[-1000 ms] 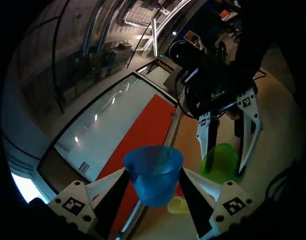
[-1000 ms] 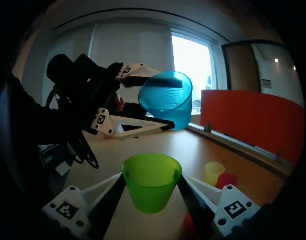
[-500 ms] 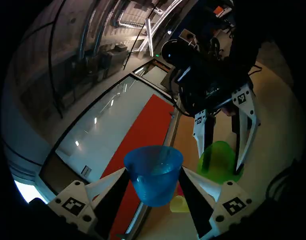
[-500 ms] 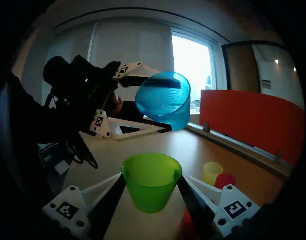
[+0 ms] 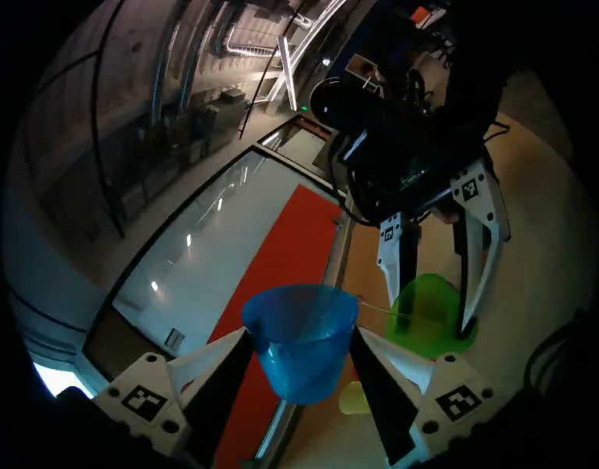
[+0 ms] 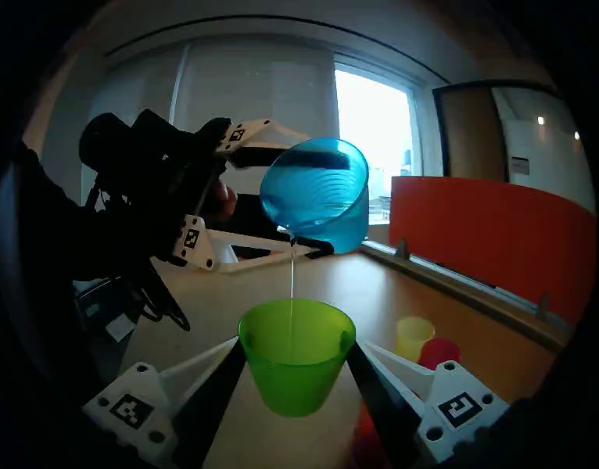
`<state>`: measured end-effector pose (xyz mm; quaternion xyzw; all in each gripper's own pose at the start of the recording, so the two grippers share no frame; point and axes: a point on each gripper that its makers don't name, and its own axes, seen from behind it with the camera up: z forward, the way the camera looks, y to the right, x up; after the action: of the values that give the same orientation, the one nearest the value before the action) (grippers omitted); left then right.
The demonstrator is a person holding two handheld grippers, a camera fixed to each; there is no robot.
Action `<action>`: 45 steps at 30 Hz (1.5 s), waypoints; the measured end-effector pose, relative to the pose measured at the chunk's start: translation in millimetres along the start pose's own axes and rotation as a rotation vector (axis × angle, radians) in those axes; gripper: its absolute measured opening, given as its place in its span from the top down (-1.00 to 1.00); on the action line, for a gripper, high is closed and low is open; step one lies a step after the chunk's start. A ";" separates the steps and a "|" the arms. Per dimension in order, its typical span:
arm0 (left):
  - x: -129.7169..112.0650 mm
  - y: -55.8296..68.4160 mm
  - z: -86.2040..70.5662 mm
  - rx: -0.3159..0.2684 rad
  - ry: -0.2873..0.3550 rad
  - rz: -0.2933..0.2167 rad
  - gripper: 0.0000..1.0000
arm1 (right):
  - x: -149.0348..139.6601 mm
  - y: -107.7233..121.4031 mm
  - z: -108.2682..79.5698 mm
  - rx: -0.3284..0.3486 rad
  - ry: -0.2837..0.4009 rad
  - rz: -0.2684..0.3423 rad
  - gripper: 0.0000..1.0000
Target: Pour water
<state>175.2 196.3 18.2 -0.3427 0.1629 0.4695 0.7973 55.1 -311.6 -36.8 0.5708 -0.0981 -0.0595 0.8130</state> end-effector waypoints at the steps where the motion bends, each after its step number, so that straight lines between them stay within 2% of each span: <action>1: 0.3 -0.1 0.0 0.000 0.000 0.002 -0.64 | 0.0 0.2 -0.1 0.000 0.000 0.000 -0.81; 11: 2.3 1.3 -0.2 -0.001 0.000 0.015 -0.64 | 2.0 0.4 -1.2 -0.001 0.006 0.000 -0.81; 32: 5.7 -4.1 -1.9 0.009 0.001 0.052 -0.65 | 2.0 1.6 -3.2 -0.005 0.008 -0.007 -0.81; 45: 3.4 -1.6 1.3 0.002 0.001 0.062 -0.64 | 2.9 1.6 -4.1 -0.006 0.007 -0.011 -0.81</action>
<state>178.2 198.9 17.8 -0.3369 0.1741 0.4935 0.7827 58.8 -307.9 -36.4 0.5693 -0.0918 -0.0621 0.8146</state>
